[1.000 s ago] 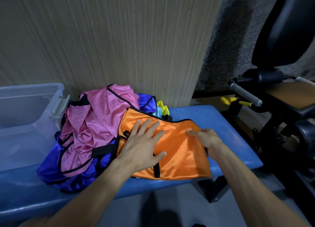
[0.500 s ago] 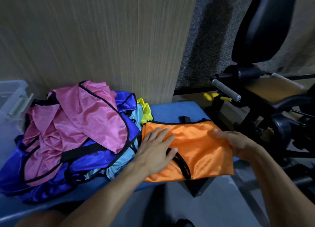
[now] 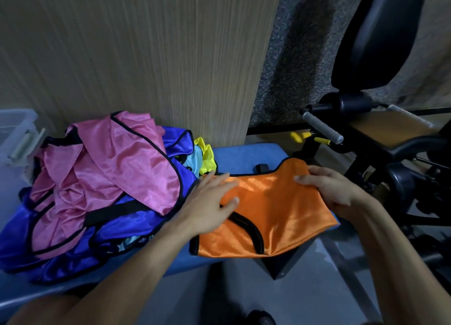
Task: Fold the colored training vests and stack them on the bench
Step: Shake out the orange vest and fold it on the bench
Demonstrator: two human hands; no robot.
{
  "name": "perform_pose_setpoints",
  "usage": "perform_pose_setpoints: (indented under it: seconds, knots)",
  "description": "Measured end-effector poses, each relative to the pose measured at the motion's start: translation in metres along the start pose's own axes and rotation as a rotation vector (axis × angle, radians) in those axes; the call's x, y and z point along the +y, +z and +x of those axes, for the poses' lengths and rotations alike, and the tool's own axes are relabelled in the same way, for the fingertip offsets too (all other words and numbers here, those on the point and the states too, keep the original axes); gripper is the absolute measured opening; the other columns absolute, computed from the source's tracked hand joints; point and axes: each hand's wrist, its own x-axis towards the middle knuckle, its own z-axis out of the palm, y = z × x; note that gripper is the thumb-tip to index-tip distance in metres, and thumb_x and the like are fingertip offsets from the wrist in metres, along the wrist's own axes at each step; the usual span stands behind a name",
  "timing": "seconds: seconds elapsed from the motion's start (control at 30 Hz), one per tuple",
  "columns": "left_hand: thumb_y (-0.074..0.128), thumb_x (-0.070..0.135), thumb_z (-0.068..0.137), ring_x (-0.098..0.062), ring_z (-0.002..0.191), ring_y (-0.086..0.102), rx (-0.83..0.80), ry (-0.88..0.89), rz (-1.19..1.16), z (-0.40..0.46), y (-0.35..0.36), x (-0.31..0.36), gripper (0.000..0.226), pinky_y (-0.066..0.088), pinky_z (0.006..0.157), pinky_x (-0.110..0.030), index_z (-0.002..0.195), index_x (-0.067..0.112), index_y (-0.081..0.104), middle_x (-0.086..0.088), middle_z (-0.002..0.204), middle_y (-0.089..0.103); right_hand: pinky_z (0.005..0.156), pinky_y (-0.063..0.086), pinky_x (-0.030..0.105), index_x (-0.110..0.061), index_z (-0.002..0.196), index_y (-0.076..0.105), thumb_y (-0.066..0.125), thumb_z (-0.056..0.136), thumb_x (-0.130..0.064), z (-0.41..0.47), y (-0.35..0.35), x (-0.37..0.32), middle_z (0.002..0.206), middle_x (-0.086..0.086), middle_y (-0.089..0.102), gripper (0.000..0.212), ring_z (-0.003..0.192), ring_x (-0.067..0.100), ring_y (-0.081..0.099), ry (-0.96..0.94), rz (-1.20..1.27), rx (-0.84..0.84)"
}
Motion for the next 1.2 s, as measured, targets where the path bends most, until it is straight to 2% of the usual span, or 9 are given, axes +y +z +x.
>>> perform_pose_setpoints:
  seconds: [0.13,0.3,0.43,0.63,0.83,0.97,1.03,1.1,1.2]
  knots:
    - [0.053,0.006,0.101,-0.006,0.098,0.07,0.182,-0.194,-0.616,0.002,-0.039,0.002,0.026,0.054,0.088,-0.026,0.112,0.019,0.073,0.002,0.113,0.074,0.077,0.063,0.049,-0.022,0.143,0.049,0.073,0.09,-0.018,-0.009,0.06,-0.023,0.106,0.007,0.074,0.058,0.087,0.026,0.075,-0.152,-0.219,0.063]
    - [0.052,0.019,0.105,-0.021,0.078,0.069,0.093,-0.408,-0.89,-0.009,-0.053,-0.007,0.016,0.059,0.071,-0.03,0.109,0.018,0.067,-0.004,0.096,0.072,0.055,0.06,0.041,-0.02,0.131,0.044,0.066,0.09,-0.021,-0.012,0.162,-0.02,0.097,0.01,0.068,0.046,0.07,0.032,0.072,-0.288,-0.58,-0.054]
    - [0.06,0.014,0.099,-0.019,0.084,0.067,0.082,-0.457,-0.672,-0.009,-0.036,-0.025,0.018,0.056,0.088,-0.043,0.106,0.028,0.069,-0.001,0.09,0.074,0.091,0.048,0.032,-0.02,0.155,0.029,0.067,0.093,-0.038,-0.011,0.194,-0.003,0.13,0.01,0.064,0.075,0.121,0.031,0.06,-0.328,-0.735,-0.235]
    - [0.065,0.01,0.095,-0.02,0.088,0.071,0.118,-0.385,-0.438,-0.012,-0.022,-0.027,0.062,0.057,0.084,-0.038,0.152,0.02,0.042,0.008,0.092,0.068,0.099,0.049,0.039,-0.024,0.149,0.047,0.071,0.093,-0.031,-0.014,0.156,0.014,0.106,-0.015,0.066,0.061,0.106,0.014,0.062,-0.486,-0.737,-0.275]
    - [0.06,0.01,0.099,-0.022,0.113,0.066,0.237,-0.287,-0.271,-0.008,-0.024,-0.026,0.057,0.052,0.103,-0.039,0.152,0.023,0.045,-0.006,0.124,0.069,0.115,0.029,0.048,-0.044,0.154,0.03,0.062,0.078,-0.077,-0.023,0.13,0.042,0.151,-0.013,0.034,0.089,0.14,0.018,0.027,-0.528,-1.03,-0.294]
    - [0.06,0.013,0.098,-0.02,0.126,0.048,0.24,-0.025,0.114,-0.025,-0.027,-0.014,0.05,0.044,0.108,-0.036,0.146,0.018,0.048,0.001,0.142,0.05,0.123,0.006,0.054,-0.047,0.159,-0.001,0.062,0.077,-0.079,-0.038,0.132,0.065,0.167,-0.013,-0.004,0.108,0.153,0.021,-0.008,-0.543,-1.254,-0.318]
    - [0.06,0.023,0.097,-0.01,0.115,0.049,0.184,0.164,0.113,-0.04,-0.032,-0.003,0.029,0.048,0.099,-0.034,0.126,0.025,0.059,0.011,0.127,0.052,0.123,-0.001,0.057,-0.045,0.157,-0.014,0.064,0.078,-0.075,-0.04,0.132,0.078,0.167,-0.013,-0.018,0.115,0.154,0.024,-0.018,-0.571,-1.331,-0.291]
    - [0.06,0.042,0.095,-0.005,0.106,0.052,-0.005,0.237,0.119,-0.056,-0.033,0.002,0.024,0.05,0.093,-0.035,0.116,0.03,0.059,0.016,0.114,0.054,0.124,0.0,0.058,-0.043,0.156,-0.02,0.067,0.083,-0.062,-0.037,0.129,0.09,0.167,-0.01,-0.022,0.116,0.154,0.026,-0.019,-0.625,-1.373,-0.243]
    - [0.059,0.064,0.086,-0.009,0.118,0.046,-0.161,0.285,0.335,-0.073,-0.023,-0.006,0.06,0.047,0.098,-0.032,0.138,0.037,0.043,0.015,0.129,0.046,0.121,0.02,0.061,-0.036,0.161,-0.004,0.075,0.083,-0.04,-0.03,0.124,0.107,0.171,-0.001,0.0,0.111,0.157,0.032,0.004,-0.785,-1.393,-0.123]
